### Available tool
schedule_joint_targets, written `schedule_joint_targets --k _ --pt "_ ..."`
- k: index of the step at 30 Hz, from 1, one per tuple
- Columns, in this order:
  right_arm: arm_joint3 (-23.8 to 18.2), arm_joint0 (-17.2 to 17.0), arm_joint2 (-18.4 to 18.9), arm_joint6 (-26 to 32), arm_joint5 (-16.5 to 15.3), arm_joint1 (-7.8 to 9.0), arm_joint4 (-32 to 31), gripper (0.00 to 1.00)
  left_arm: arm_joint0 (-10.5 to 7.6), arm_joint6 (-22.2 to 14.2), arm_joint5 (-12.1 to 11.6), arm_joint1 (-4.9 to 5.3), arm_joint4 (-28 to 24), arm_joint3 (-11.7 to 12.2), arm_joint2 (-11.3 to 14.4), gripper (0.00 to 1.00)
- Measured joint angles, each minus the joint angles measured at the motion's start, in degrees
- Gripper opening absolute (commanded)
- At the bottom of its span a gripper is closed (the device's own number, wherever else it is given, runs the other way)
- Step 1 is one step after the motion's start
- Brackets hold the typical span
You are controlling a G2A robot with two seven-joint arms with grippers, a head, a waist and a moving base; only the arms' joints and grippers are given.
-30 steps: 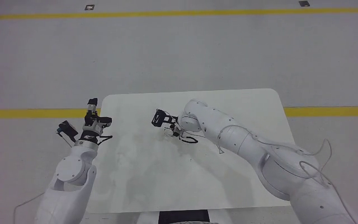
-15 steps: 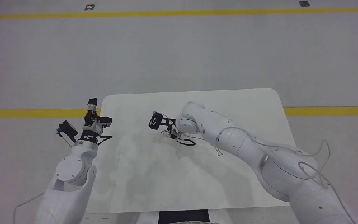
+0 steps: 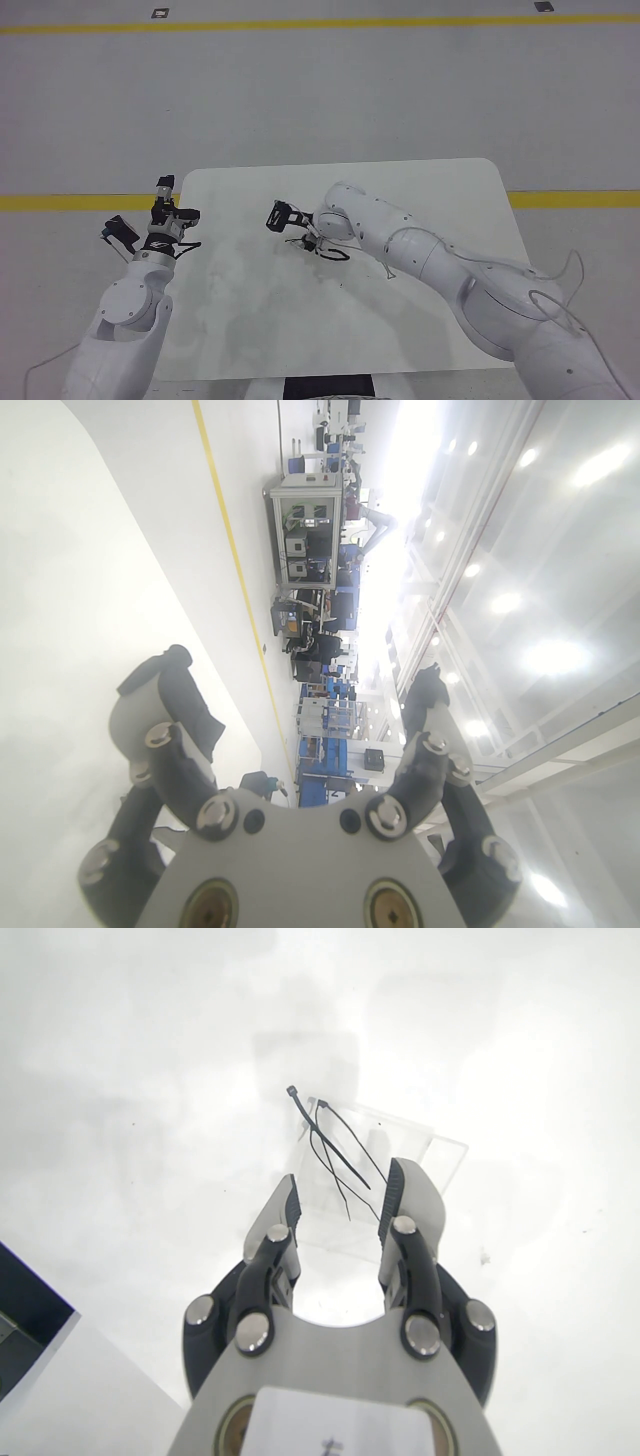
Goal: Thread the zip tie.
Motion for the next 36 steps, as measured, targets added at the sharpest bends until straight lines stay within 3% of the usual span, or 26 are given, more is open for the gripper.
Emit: schedule_joint_targets --k 7,22,33,36 --pt "1.1 0.5 0.0 -0.7 0.0 -0.51 -1.5 0.26 0.00 0.0 0.0 0.00 0.0 0.0 0.0 1.00" --pt "1.5 -0.4 0.0 -0.1 0.0 -1.87 -2.0 0.24 0.00 0.0 0.0 0.00 0.0 0.0 0.0 1.00" --pt "4.0 -1.3 0.0 -1.2 0.0 -3.38 -3.1 0.10 0.00 0.0 0.0 0.00 0.0 0.0 0.0 1.00" --pt "5.1 -1.3 0.0 -1.7 0.0 -3.98 -3.4 0.10 0.00 0.0 0.0 0.00 0.0 0.0 0.0 1.00"
